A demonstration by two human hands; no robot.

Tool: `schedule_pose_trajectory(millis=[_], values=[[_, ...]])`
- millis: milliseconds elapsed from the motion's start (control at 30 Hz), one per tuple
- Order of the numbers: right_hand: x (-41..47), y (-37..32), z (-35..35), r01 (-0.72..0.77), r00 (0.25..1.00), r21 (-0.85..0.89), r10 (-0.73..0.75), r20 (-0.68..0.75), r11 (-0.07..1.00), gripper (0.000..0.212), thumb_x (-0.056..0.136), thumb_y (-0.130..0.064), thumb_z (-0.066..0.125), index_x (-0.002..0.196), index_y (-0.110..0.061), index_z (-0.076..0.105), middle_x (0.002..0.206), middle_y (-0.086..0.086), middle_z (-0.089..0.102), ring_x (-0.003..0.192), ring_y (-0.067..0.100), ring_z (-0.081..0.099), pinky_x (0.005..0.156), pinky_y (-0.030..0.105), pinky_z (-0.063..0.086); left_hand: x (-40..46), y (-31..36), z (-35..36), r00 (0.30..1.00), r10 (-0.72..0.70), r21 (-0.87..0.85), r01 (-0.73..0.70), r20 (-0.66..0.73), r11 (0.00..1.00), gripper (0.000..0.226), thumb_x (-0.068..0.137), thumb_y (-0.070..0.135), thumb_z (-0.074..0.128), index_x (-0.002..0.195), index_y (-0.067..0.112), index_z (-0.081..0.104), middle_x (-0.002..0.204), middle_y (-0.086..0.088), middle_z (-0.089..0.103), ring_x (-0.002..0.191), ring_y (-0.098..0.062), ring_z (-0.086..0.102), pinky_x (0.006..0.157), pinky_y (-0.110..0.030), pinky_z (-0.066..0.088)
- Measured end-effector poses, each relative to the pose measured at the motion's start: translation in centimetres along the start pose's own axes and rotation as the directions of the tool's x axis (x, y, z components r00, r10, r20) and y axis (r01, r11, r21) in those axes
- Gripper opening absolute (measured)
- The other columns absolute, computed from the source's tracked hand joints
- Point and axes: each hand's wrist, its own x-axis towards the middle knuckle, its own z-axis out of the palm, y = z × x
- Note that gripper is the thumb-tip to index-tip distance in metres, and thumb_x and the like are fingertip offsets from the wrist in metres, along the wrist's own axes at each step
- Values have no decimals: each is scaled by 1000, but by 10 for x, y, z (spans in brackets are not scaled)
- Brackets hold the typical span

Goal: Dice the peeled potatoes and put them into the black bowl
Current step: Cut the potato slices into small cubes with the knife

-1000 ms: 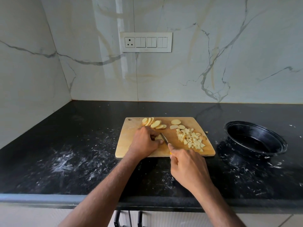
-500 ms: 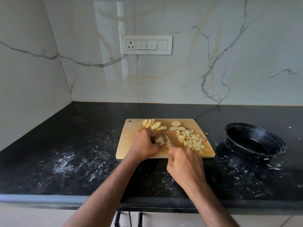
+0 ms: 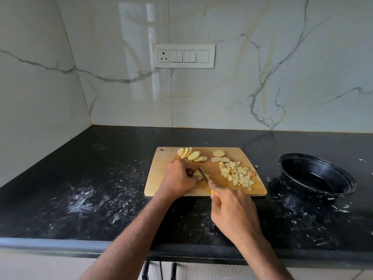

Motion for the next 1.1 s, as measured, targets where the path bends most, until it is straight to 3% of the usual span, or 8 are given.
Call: schedule_pose_trajectory(millis=[200,400,533,767,867,1100], values=[[1,-2,1,21,999,-54,-20,27,998,42,101,-34,51,143,-34,53,70,-13,62,49,6,50,42,13,33,2,-3,3,1000,-21,-28,21,22,999,20,77,24,84,85,7,78,83,-3,75,80,-20,66,75,-39,56],[11,-3,11,46,998,-136,-41,36,990,44,98,-32,51,142,-30,54,78,-11,68,56,7,55,51,22,50,2,0,0,999,-26,-43,27,36,999,14,78,21,83,89,14,80,85,3,73,81,-13,64,78,-31,57],[20,-6,16,51,999,-160,-52,-1,986,41,97,-29,52,138,-28,59,73,-7,66,57,10,56,49,27,49,0,2,-2,999,-17,-41,18,30,999,14,77,19,82,90,14,81,85,6,72,80,-11,63,77,-28,55],[16,-6,14,30,999,-85,-33,-42,996,40,99,-30,53,138,-27,58,67,-9,68,45,7,50,45,20,47,-5,2,-4,1000,-27,-43,27,3,999,18,72,23,86,89,18,81,80,9,71,76,-10,66,73,-26,57],[13,-4,12,16,998,-43,-18,-61,999,40,99,-32,53,138,-28,57,64,-11,66,44,6,52,45,22,50,-5,2,-5,999,-48,-39,48,2,998,25,70,27,88,92,17,80,79,14,66,73,0,62,70,-17,54],[13,-4,13,30,998,-36,-32,-51,999,40,99,-32,51,139,-29,57,70,-10,70,45,7,53,46,22,51,-5,3,-5,998,-57,-19,57,19,998,21,71,29,86,89,19,80,80,14,67,74,1,61,64,-11,47]])
